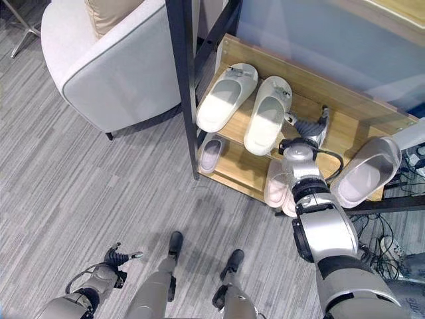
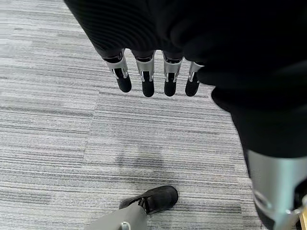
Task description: Arrange the slippers neatly on the shoe rack.
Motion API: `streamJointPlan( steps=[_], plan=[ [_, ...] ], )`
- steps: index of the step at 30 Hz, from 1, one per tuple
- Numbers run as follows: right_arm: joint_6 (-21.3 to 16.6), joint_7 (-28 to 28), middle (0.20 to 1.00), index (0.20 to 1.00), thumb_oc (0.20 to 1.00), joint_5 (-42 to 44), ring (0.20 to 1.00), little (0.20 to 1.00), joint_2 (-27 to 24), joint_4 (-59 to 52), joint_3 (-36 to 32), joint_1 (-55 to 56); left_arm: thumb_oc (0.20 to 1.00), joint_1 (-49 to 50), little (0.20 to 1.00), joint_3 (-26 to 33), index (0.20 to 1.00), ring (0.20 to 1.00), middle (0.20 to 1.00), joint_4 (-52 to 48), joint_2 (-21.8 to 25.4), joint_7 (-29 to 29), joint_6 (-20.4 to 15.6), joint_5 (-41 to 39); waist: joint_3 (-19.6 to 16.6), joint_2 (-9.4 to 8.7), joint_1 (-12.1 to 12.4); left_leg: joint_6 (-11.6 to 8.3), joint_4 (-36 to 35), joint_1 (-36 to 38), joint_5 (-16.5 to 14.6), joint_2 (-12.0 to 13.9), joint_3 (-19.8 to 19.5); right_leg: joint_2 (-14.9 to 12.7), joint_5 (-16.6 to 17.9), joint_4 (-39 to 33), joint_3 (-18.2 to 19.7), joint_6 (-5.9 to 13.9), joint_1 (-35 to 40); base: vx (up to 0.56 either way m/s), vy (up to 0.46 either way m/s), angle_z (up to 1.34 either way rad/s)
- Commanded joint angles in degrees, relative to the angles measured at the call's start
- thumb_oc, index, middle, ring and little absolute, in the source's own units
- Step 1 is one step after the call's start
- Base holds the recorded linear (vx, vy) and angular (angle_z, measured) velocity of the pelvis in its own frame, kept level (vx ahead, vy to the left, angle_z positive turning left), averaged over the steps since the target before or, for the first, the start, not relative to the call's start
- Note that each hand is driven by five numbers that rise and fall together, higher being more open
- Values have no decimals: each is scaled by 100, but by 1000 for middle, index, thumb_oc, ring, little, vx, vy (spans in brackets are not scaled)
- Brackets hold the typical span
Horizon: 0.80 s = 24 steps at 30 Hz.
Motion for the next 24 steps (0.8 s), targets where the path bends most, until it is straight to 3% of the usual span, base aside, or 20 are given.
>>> streamJointPlan(
  steps=[1, 8, 17, 24],
  plan=[
    [-453, -63, 1000, 1000, 1000, -61, 1000, 1000, 13, 128, 65, -152, 1000, -119, 1000, 113, 1000, 1000, 1000, 403, -48, 113, 18, -71, 105, 99, -17, -369, -120, 168, -613, -107, 104, -412, -468, 88, 361, 759, 632, -10, 20, -10],
    [-587, 222, 1000, 1000, 1000, 87, 1000, 1000, 321, 72, 132, 206, 1000, -132, 1000, 80, 1000, 1000, 1000, 348, -113, 94, 0, -52, 122, 154, -42, -354, -120, 157, -601, -120, 146, -424, -431, 82, 399, 760, 567, -6, 3, -4],
    [-603, 689, 1000, 1000, 1000, -44, 1000, 1000, 168, 321, 574, -85, 1000, 12, 1000, 49, 1000, 1000, 1000, 369, -68, 71, -79, -30, 148, 126, 44, -382, -120, 135, -562, -91, 179, -406, -411, 60, 383, 760, 546, -1, 1, -1],
    [-641, 851, 1000, 1000, 1000, -51, 1000, 1000, 337, 420, 751, -271, 1000, 84, 1000, 0, 1000, 1000, 1000, 378, -79, 33, -106, -12, 148, 110, 83, -395, -120, 145, -553, -71, 187, -399, -411, 62, 403, 746, 571, 0, 0, 0]
  ],
)
